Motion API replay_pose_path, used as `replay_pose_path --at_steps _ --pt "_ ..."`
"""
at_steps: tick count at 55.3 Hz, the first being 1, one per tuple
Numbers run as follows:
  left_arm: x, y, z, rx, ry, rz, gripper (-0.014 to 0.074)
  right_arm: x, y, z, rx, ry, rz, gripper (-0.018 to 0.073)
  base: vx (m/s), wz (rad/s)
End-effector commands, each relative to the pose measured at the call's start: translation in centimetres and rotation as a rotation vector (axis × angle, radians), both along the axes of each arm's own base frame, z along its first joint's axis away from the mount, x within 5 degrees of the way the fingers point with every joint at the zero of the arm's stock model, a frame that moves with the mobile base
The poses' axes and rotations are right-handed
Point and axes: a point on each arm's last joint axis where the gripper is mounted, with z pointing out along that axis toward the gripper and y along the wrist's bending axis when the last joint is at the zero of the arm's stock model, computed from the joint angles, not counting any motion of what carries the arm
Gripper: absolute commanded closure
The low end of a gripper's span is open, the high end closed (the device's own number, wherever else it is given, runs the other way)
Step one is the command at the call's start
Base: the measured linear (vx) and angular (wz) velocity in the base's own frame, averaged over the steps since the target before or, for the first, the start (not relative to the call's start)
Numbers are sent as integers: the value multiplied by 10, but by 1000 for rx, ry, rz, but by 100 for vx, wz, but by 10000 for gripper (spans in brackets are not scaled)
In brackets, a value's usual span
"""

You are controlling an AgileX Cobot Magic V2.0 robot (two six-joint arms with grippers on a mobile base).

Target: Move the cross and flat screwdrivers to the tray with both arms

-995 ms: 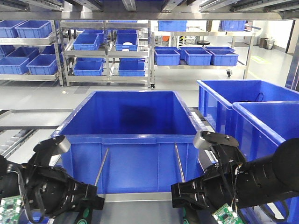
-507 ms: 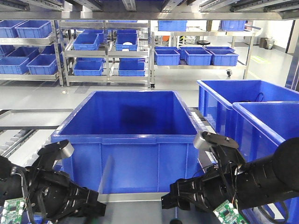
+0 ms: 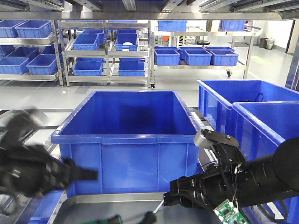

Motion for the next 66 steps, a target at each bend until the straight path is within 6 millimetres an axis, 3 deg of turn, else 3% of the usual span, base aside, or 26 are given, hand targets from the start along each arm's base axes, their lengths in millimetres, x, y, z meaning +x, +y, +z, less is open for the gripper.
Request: replay_pose_path --at_steps 1,14,27,34,44,48,58,66 --pt "-15 4 35 -88 -134 41 86 -1 -2 24 48 -100 -23 63 0 0" --pt "-32 9 50 -106 -193 37 94 -1 -2 24 48 -100 -23 86 0 0" --pt "-33 13 44 -39 -209 46 121 -1 -2 24 48 -99 -24 86 0 0" --pt "-47 25 33 12 -238 121 226 -1 -2 24 48 -98 -24 86 0 0" --pt "-79 46 18 169 -339 158 488 -1 -2 24 48 -98 -24 86 0 0" --pt "-96 59 11 249 -389 185 606 -1 -2 24 47 -99 -23 86 0 0" --pt "-141 92 -32 272 -425 407 604 -1 -2 24 47 -99 -23 86 0 0" --pt "-168 106 -71 269 -560 527 604 -1 -2 24 47 -99 -23 86 0 0"
